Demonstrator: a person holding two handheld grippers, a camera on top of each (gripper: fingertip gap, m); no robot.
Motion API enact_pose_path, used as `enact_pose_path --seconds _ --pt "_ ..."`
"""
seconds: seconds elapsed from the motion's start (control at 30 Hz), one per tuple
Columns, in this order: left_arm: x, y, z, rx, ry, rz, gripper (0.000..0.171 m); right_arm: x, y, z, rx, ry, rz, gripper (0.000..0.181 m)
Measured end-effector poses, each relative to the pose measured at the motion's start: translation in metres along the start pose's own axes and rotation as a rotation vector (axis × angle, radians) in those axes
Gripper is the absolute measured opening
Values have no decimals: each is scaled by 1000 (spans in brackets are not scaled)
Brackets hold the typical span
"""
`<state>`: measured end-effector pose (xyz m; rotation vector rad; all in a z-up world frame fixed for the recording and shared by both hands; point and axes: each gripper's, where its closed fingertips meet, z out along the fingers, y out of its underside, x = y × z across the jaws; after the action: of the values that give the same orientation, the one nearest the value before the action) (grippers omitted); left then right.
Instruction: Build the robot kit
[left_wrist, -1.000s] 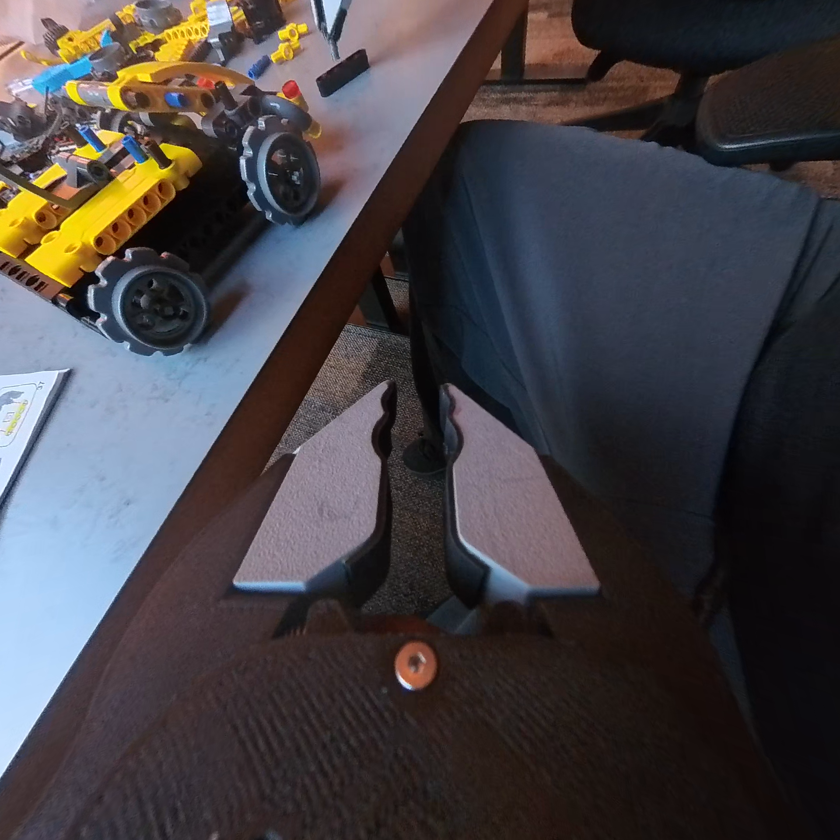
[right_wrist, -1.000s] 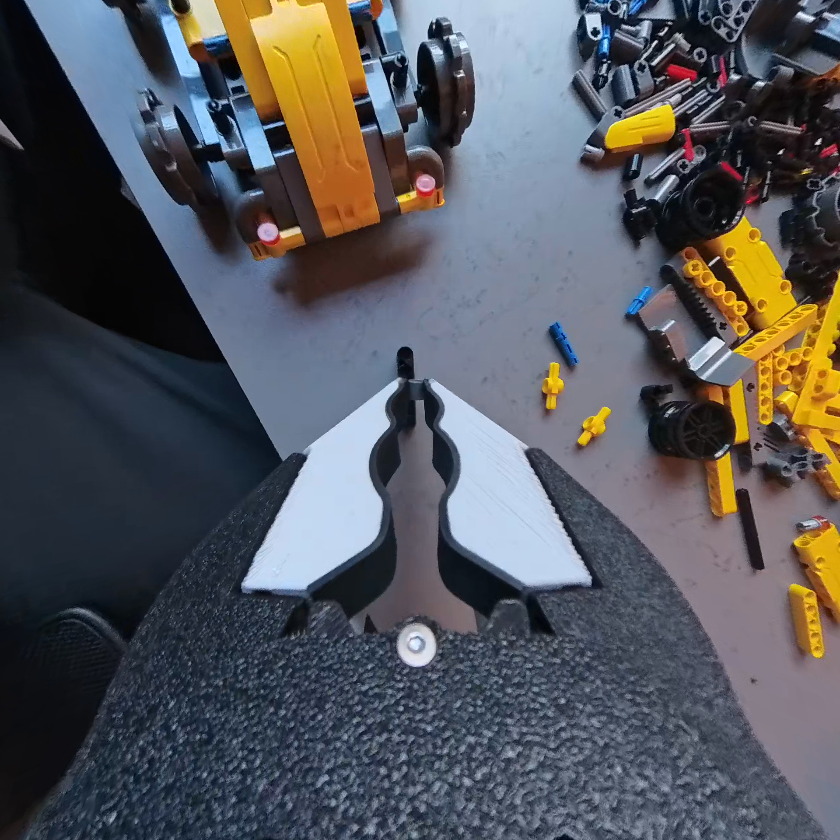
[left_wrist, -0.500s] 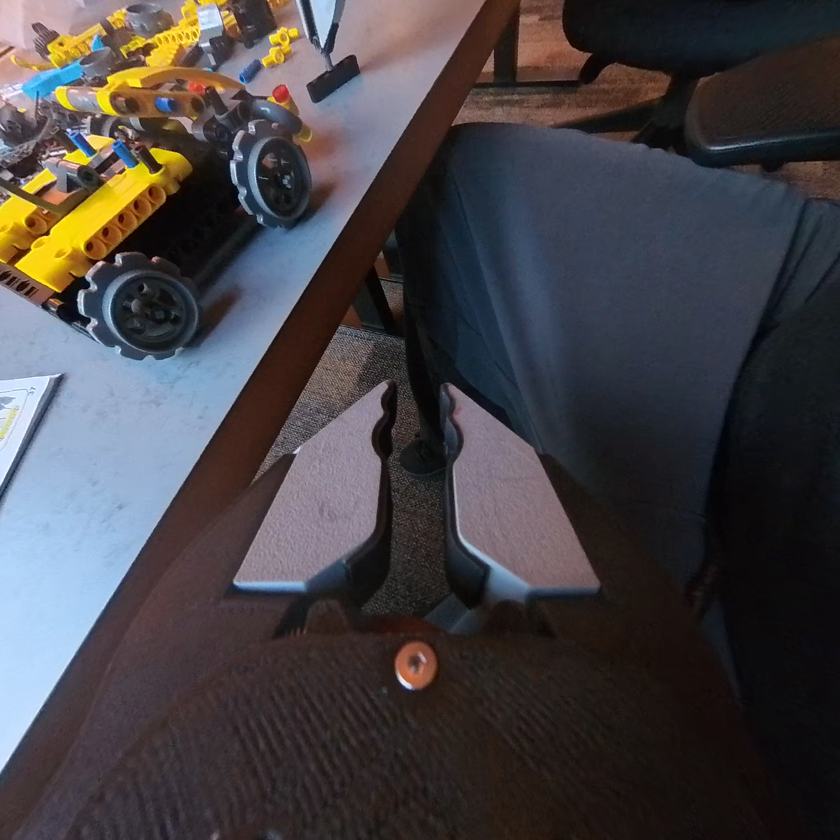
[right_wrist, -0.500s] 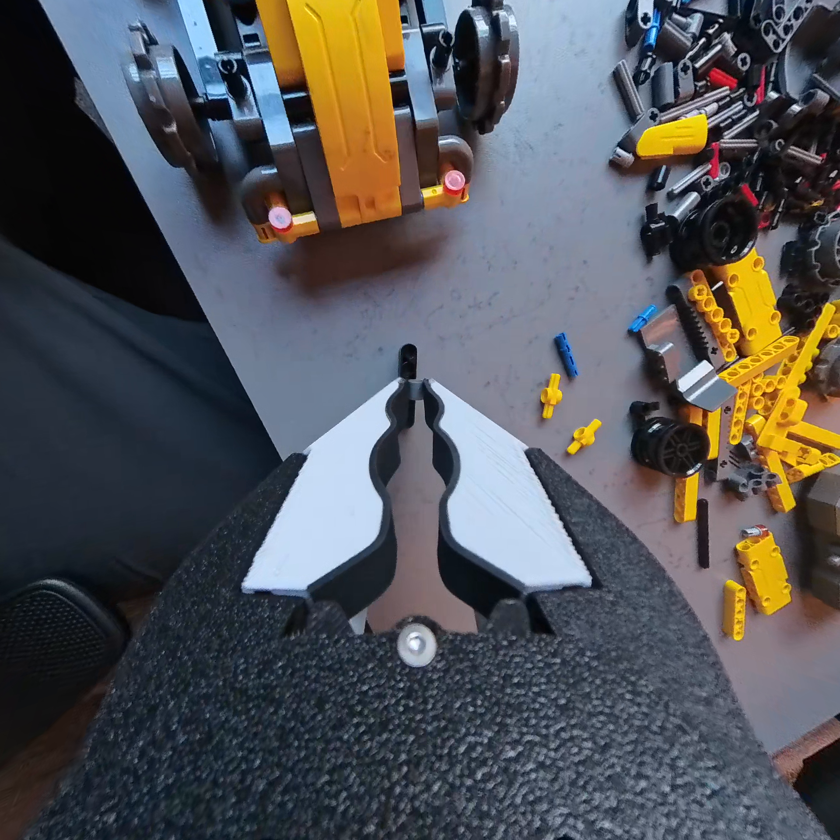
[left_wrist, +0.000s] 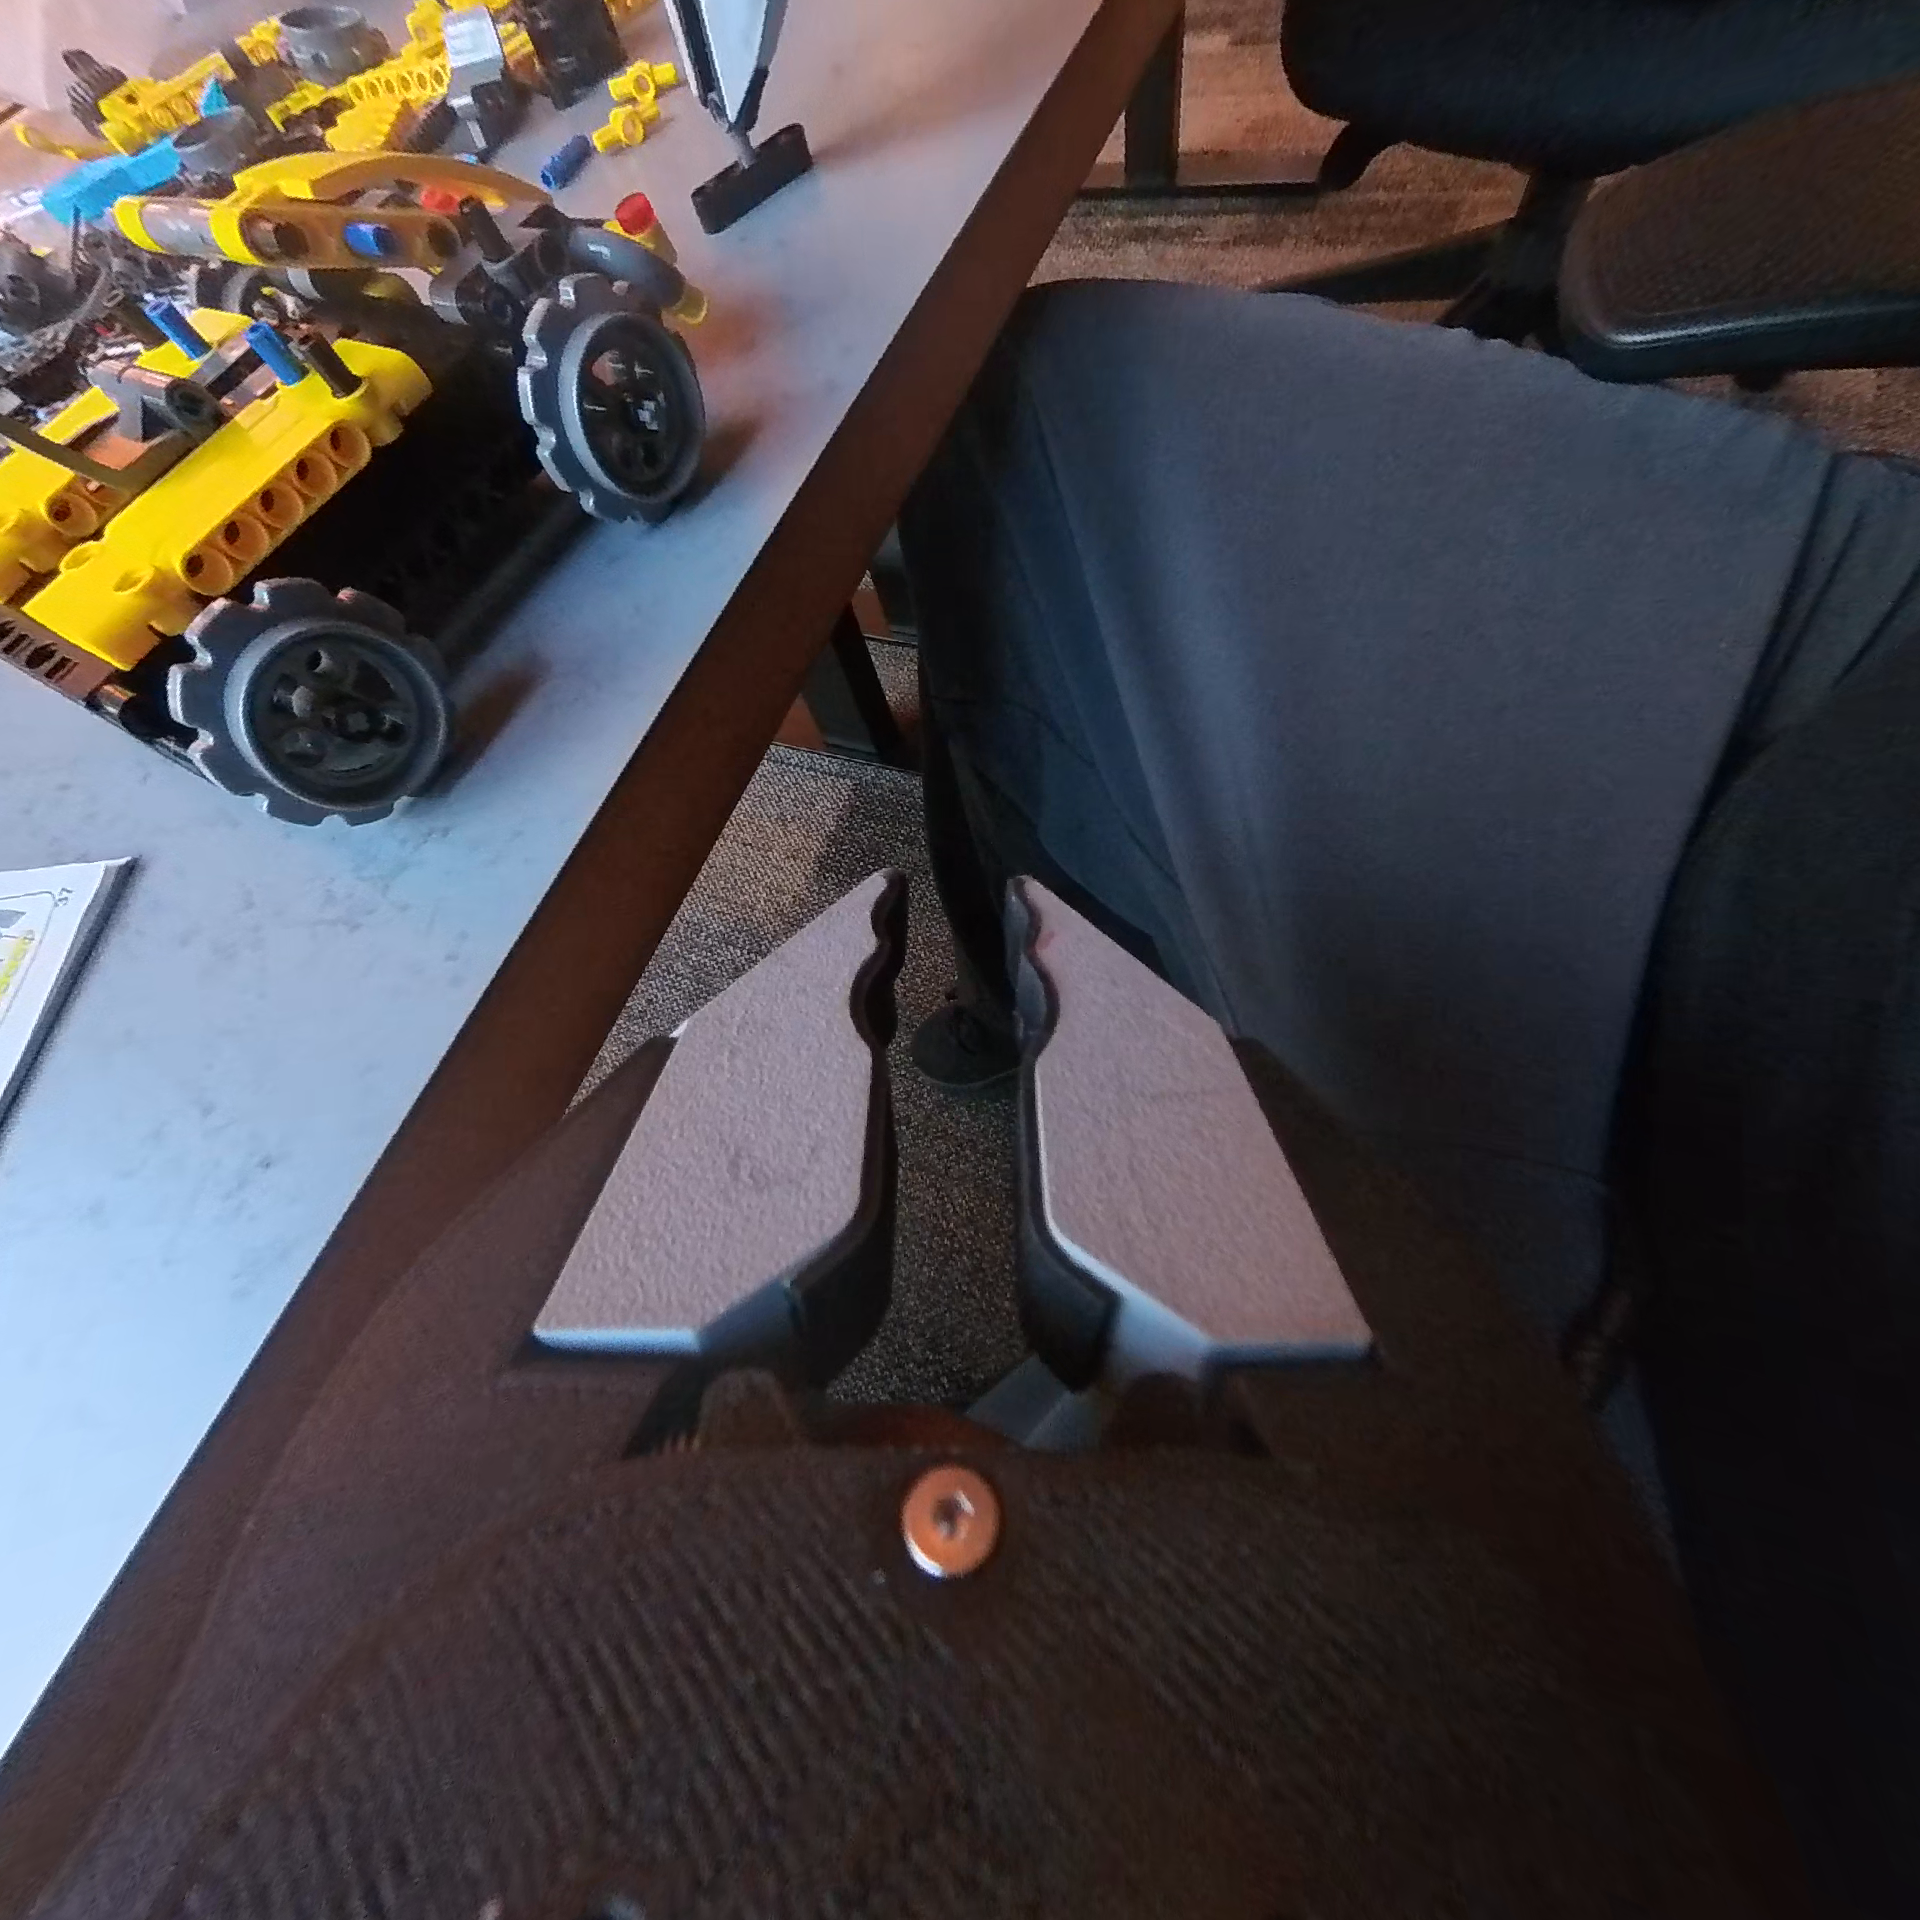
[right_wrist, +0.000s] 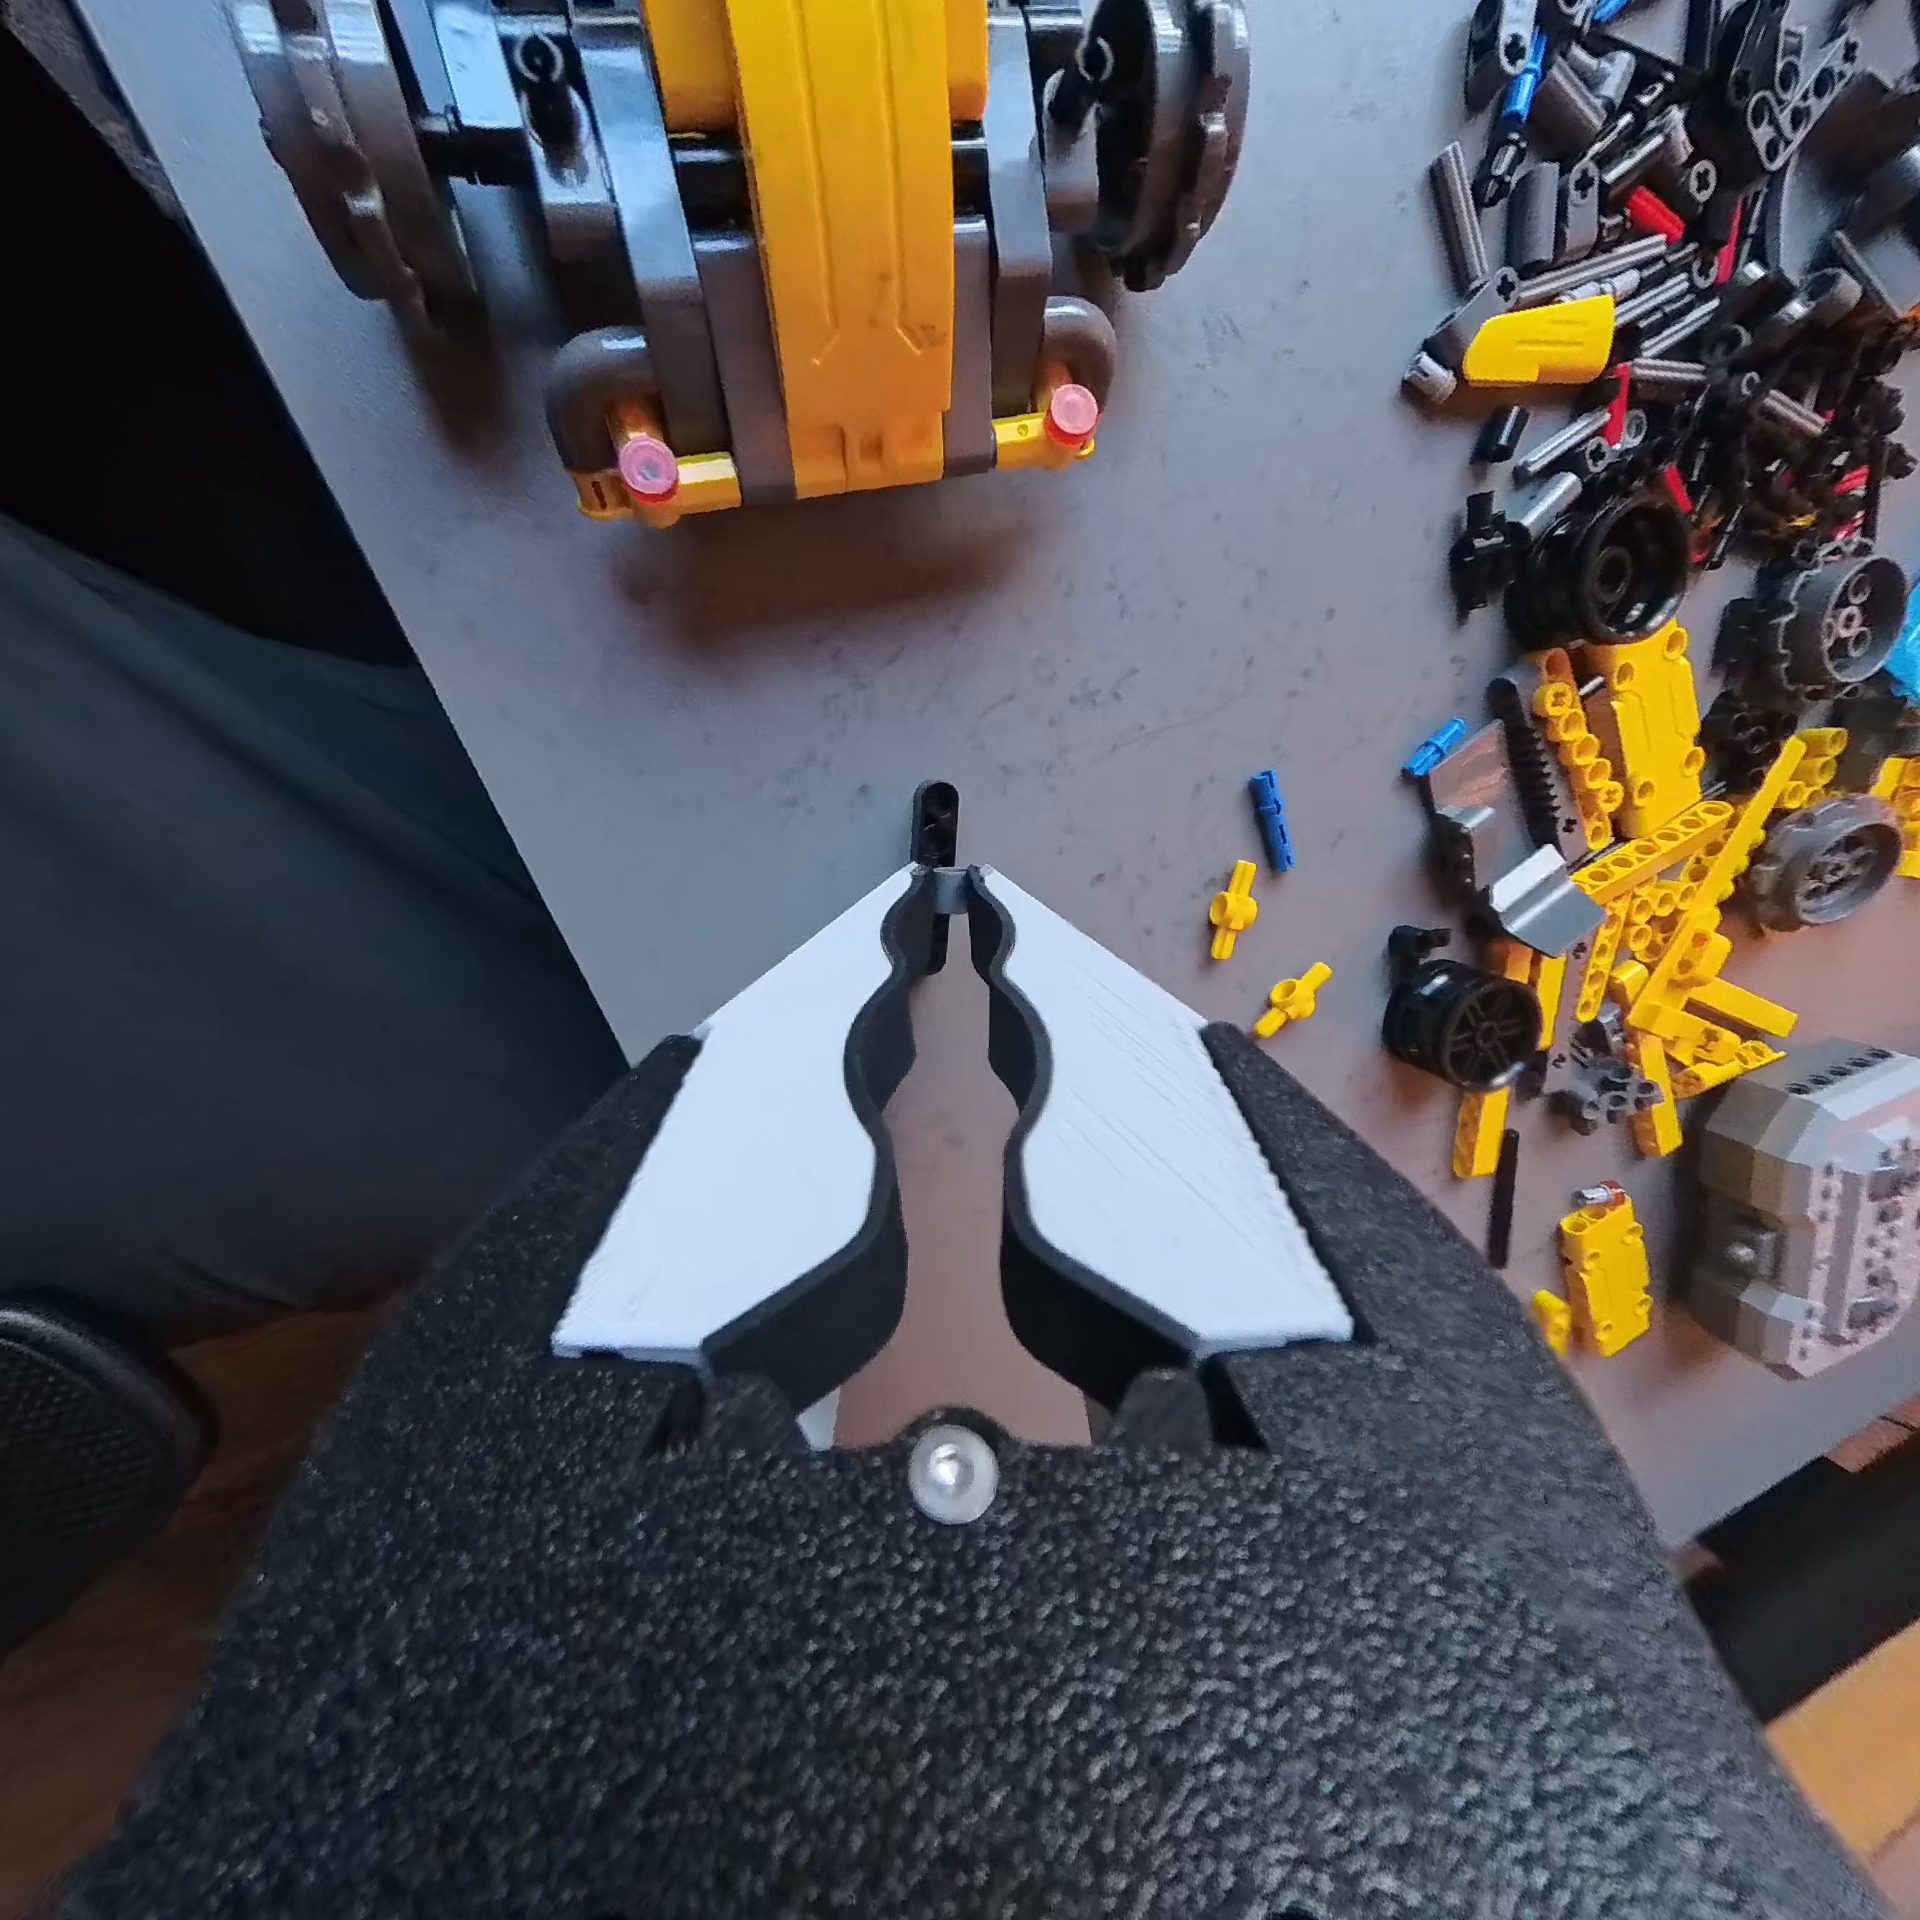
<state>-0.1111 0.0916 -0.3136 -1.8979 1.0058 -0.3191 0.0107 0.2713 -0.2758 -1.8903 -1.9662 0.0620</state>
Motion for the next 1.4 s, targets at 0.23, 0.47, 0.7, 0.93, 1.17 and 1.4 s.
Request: enact_pose_path --seconds 0.23,0.47,0.7,0.93,1.17,1.4 --pt "0 -1 -1 3 0 -4 15 1 -2 -2 4 14 0 5" --pt "0 -1 -1 2 1 -3 16 1 0 0 -9 41 -24 5" --pt "1 0 0 1 4 -5 15 3 0 0 -8 46 -17 5" --pt "0 0 -1 2 3 -5 16 0 4 6 -32 35 -28 5" --pt "1 1 0 -1 6 -10 15 7 3 -2 -2 57 -2 5" --pt "4 -12 1 16 16 -28 16 9 4 -20 161 55 133 6"
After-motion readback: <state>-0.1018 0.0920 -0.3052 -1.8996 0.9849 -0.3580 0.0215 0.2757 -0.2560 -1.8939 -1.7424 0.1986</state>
